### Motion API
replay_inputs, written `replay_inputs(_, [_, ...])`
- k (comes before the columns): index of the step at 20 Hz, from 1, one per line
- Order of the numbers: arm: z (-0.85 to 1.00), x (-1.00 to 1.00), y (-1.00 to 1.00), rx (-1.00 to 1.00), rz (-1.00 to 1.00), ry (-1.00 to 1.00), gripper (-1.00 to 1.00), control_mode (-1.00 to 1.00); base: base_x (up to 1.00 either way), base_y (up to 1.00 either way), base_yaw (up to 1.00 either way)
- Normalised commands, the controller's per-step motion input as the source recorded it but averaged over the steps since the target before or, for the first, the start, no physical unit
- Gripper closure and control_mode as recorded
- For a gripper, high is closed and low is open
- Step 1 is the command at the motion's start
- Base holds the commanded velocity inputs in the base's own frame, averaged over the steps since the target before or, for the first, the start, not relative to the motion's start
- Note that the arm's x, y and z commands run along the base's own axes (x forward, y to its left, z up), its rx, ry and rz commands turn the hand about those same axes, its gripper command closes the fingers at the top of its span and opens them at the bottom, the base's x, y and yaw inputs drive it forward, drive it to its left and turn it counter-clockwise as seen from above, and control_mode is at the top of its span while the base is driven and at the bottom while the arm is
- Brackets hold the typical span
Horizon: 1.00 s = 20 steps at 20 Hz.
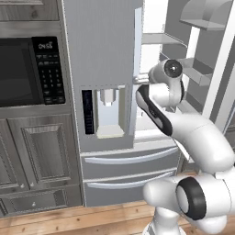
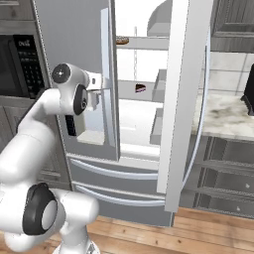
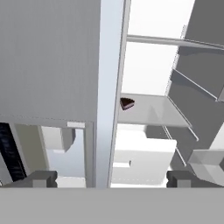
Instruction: Take the donut and cake from the fridge and place them on the empty tray on the dining counter.
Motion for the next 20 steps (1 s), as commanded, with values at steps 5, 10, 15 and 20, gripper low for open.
replay_inputs(5, [0.0,0.2,0.03,0.0,0.0,0.0,-1.0,-1.0,0.0,0.0,0.0])
replay_inputs(10, [0.0,0.18,0.07,0.0,0.0,-0.01,-1.0,-1.0,0.0,0.0,0.0])
replay_inputs(15, [0.0,0.25,0.03,0.0,0.0,0.0,-1.0,-1.0,0.0,0.0,0.0])
replay_inputs(20, [0.0,0.31,0.0,0.0,0.0,0.0,-1.0,-1.0,0.0,0.0,0.0])
